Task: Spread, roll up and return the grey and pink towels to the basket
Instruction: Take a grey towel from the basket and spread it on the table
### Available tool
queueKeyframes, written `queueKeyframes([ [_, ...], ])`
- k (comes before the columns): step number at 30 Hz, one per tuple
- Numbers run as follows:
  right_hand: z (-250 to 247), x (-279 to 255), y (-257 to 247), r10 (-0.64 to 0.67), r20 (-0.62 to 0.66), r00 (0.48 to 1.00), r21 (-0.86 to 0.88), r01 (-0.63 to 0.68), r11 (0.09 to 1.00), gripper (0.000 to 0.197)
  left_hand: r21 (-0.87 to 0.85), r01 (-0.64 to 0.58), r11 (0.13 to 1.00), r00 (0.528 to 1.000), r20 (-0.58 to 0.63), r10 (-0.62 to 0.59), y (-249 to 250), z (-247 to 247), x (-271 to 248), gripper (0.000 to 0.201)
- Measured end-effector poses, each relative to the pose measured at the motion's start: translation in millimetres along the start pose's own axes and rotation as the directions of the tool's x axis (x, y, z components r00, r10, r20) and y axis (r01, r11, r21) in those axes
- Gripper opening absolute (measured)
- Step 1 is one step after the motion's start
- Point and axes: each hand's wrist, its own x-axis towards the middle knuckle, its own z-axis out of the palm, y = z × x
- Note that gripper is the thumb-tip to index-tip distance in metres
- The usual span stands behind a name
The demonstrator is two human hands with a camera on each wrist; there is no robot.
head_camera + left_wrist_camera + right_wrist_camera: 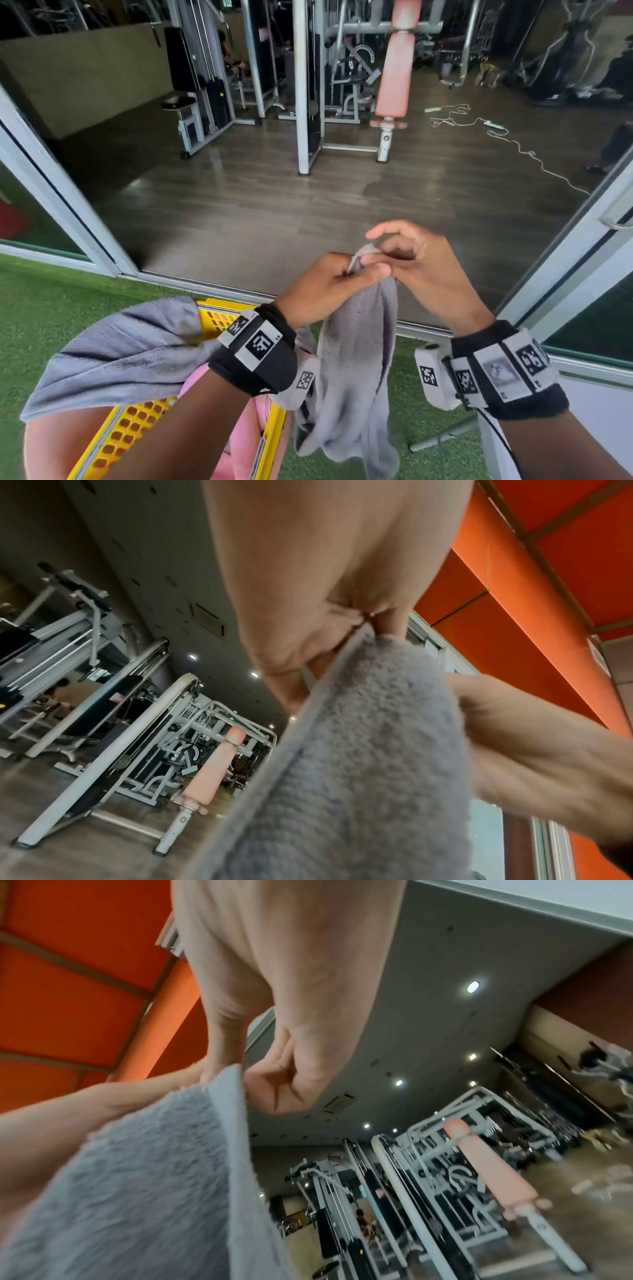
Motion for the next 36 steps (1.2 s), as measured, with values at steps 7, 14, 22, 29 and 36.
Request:
queueKeyframes([
  [7,16,-27,36,0.140,0.068,0.988,-0.117,-0.131,0.984,0.035,0.023,-0.072,0.997,0.953,-0.293,0.076,5,-7,-1,0.042],
  [14,20,-35,44,0.153,-0.085,0.985,-0.018,-0.155,0.988,0.013,0.063,-0.001,0.998,0.799,-0.600,0.039,-9,-24,4,0.040],
  [22,16,-14,21,0.036,-0.039,0.999,-0.018,-0.037,0.999,0.008,-0.018,-0.072,0.997,0.974,-0.216,0.066,6,-5,-6,0.039],
  [29,13,-31,28,0.083,0.023,0.996,0.013,-0.083,0.996,0.012,-0.263,-0.017,0.965,0.926,-0.367,-0.084,3,-21,-4,0.026],
  [36,3,-18,19,0.080,0.070,0.994,-0.076,-0.075,0.994,0.011,-0.327,-0.045,0.944,0.953,-0.297,-0.058,7,-18,-9,0.040],
])
